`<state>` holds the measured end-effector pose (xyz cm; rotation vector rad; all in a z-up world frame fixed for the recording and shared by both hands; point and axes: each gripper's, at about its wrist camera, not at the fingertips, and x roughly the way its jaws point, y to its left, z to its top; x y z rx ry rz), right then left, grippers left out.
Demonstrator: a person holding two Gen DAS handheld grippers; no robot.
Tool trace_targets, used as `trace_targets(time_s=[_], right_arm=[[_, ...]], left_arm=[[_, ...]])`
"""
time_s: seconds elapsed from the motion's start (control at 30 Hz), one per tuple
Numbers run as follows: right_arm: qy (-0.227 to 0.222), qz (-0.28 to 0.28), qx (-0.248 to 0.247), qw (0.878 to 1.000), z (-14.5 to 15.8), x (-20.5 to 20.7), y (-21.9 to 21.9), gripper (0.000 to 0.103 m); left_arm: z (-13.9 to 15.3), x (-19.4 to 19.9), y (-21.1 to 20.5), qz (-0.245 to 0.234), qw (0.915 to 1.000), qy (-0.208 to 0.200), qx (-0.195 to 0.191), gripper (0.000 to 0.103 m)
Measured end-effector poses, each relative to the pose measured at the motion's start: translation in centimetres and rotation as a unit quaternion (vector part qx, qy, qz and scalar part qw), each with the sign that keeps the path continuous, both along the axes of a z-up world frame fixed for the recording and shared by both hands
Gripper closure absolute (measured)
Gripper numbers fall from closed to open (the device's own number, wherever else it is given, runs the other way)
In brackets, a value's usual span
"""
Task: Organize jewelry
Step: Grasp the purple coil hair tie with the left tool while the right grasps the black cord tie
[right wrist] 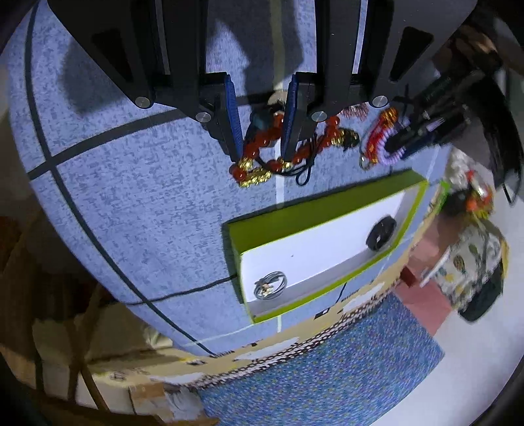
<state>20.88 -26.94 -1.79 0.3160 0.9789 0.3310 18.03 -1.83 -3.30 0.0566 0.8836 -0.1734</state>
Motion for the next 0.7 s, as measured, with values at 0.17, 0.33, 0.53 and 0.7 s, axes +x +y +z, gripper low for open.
trace_targets(time_s=[0.17, 0.33, 0.53, 0.7], right_arm=[[0.007, 0.006, 0.001, 1.000, -0.1, 1.0, -0.2, 0.079], [-0.008, 0.025, -0.047, 0.999, 0.5, 0.7, 0.8, 0.079], [-0.070, 0.137, -0.137, 0.979, 1.7, 0.0, 4.2, 0.079], [-0.098, 0.188, -0.208, 0.955, 0.9, 0.7, 5.4, 0.079]], left_arm=[[0.0, 0.0, 0.0, -0.001, 1.0000, 0.000, 0.000, 0.075], [0.0, 0.0, 0.0, -0.002, 1.0000, -0.001, 0.000, 0.079], [0.0, 0.1, 0.1, -0.001, 1.0000, 0.001, -0.006, 0.080], [0.0, 0.1, 0.2, -0.003, 1.0000, 0.001, -0.009, 0.080]])
